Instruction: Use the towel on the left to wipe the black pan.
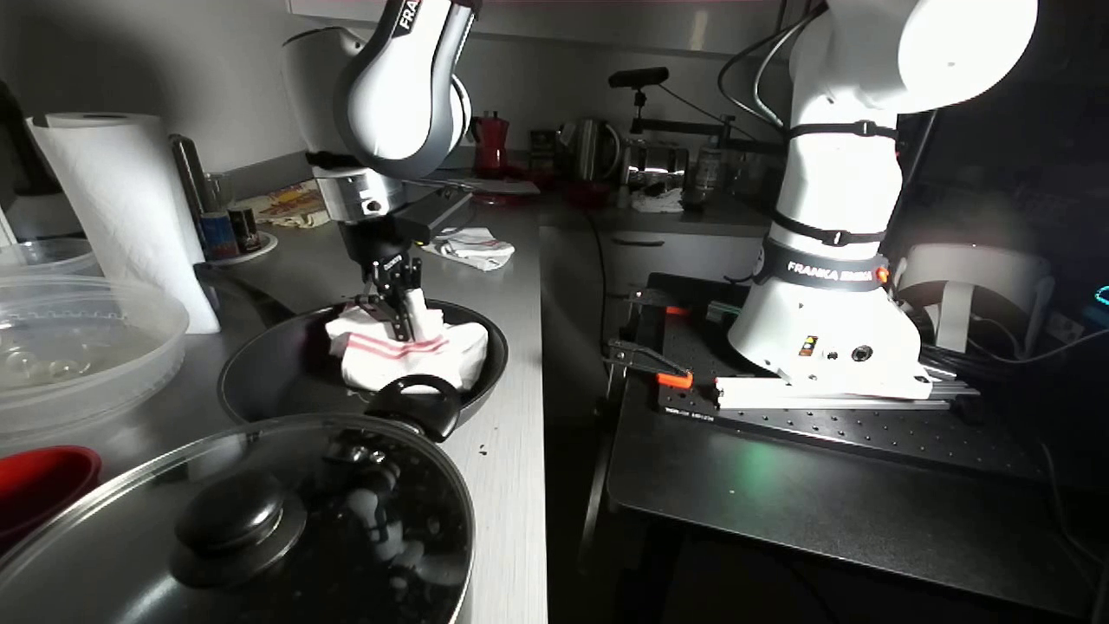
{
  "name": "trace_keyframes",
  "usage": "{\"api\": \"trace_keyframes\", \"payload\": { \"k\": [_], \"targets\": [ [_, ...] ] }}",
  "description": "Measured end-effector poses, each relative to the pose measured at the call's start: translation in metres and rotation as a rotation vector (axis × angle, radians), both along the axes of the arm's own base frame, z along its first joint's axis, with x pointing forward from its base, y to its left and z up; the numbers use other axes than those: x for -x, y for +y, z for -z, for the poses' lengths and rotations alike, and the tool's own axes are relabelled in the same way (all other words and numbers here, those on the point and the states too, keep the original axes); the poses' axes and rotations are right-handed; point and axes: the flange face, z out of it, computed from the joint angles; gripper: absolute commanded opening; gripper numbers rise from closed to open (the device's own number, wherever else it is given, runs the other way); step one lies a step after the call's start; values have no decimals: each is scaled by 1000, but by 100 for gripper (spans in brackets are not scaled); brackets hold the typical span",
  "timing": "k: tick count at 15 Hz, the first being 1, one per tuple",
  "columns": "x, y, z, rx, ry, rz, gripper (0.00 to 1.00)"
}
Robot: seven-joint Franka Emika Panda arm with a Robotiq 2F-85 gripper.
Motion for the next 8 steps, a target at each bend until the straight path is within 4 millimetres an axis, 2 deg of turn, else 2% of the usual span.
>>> {"api": "trace_keyframes", "payload": {
  "k": [4,8],
  "targets": [
    [-8,-10,2,12,-11,38,3],
    [-4,0,7,13,0,21,3]
  ]
}}
